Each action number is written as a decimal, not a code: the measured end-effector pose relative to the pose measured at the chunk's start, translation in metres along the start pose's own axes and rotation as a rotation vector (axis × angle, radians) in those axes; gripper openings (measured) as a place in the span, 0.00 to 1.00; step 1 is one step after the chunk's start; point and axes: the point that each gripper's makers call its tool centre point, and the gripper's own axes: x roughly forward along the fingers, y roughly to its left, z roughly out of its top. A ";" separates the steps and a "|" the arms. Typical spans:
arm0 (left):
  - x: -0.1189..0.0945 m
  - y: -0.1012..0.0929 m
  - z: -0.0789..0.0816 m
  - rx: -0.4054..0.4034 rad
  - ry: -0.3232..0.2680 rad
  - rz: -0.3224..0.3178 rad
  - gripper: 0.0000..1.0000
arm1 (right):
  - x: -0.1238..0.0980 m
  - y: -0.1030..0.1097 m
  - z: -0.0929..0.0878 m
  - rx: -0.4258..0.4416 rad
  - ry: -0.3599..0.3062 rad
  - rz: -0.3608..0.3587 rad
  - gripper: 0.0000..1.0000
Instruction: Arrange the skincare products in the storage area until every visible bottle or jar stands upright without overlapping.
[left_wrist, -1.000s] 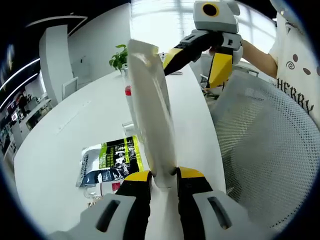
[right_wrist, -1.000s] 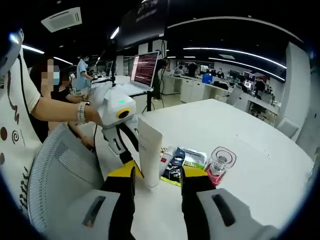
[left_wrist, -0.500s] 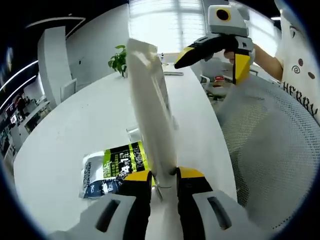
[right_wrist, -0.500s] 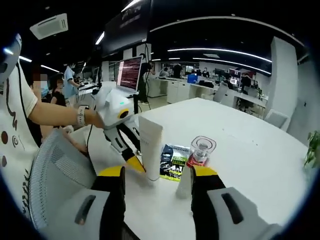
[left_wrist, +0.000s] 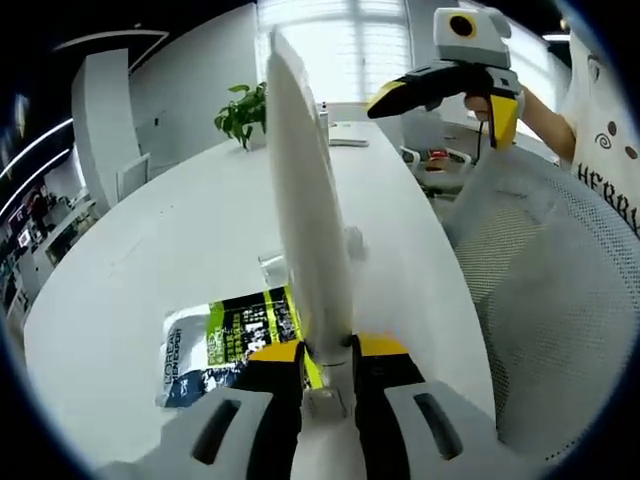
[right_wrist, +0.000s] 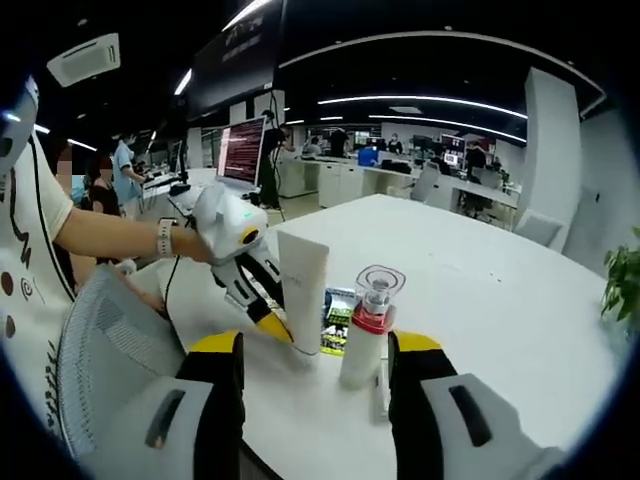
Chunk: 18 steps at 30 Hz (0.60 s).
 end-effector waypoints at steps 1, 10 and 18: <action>0.001 0.000 0.001 0.000 -0.001 -0.002 0.15 | 0.000 0.000 0.000 0.002 0.000 -0.001 0.58; 0.006 0.004 0.006 0.016 -0.009 -0.024 0.15 | -0.001 -0.005 -0.001 0.011 -0.003 -0.015 0.58; 0.012 0.005 0.011 0.022 -0.017 -0.035 0.15 | -0.003 -0.010 -0.001 0.009 0.002 -0.027 0.59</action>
